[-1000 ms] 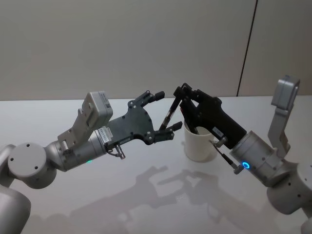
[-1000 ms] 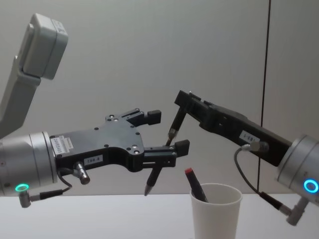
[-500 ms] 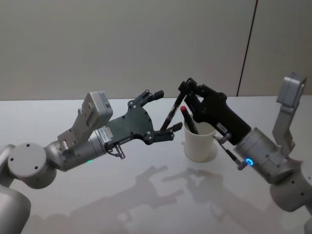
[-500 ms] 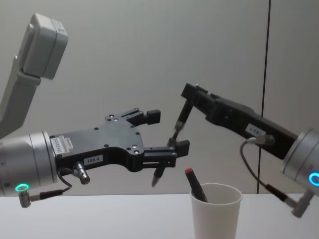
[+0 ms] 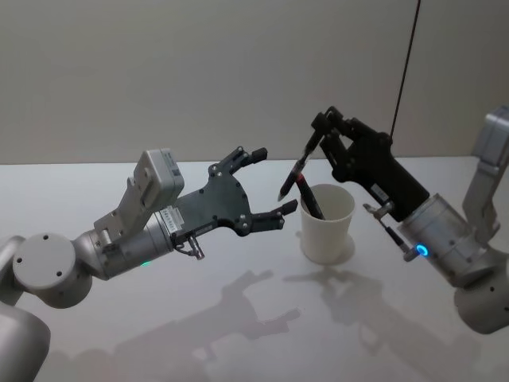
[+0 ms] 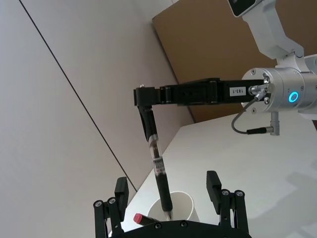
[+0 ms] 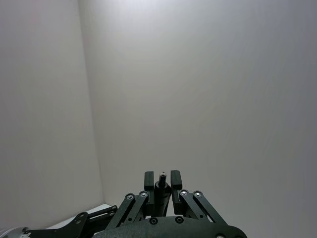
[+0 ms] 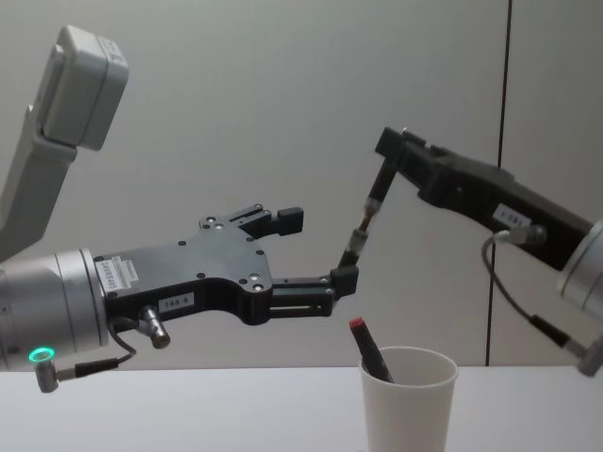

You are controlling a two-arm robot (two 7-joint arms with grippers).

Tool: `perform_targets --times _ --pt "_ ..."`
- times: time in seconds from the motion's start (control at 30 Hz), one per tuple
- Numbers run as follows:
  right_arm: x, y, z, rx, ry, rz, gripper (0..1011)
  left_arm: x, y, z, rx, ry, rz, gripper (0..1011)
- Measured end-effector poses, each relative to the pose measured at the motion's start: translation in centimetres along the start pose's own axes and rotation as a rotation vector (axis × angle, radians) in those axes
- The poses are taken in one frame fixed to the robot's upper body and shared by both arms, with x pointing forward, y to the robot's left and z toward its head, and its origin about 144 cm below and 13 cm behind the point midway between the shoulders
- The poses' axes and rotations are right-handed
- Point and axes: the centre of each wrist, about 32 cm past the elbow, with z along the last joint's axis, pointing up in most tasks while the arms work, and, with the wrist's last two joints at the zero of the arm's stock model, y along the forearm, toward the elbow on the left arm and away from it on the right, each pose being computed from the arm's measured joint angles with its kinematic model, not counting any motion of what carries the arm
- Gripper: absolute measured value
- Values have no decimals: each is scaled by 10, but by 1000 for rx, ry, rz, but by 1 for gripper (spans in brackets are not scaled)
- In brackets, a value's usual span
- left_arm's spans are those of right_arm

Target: Place the pen into the pen holder.

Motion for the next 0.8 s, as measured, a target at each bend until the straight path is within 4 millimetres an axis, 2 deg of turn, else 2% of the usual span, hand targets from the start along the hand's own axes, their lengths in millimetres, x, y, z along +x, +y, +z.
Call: perform_targets --times 0.8 --pt "5 -2 19 -72 -246 -94 185 0 0 0 0 0 0 1000"
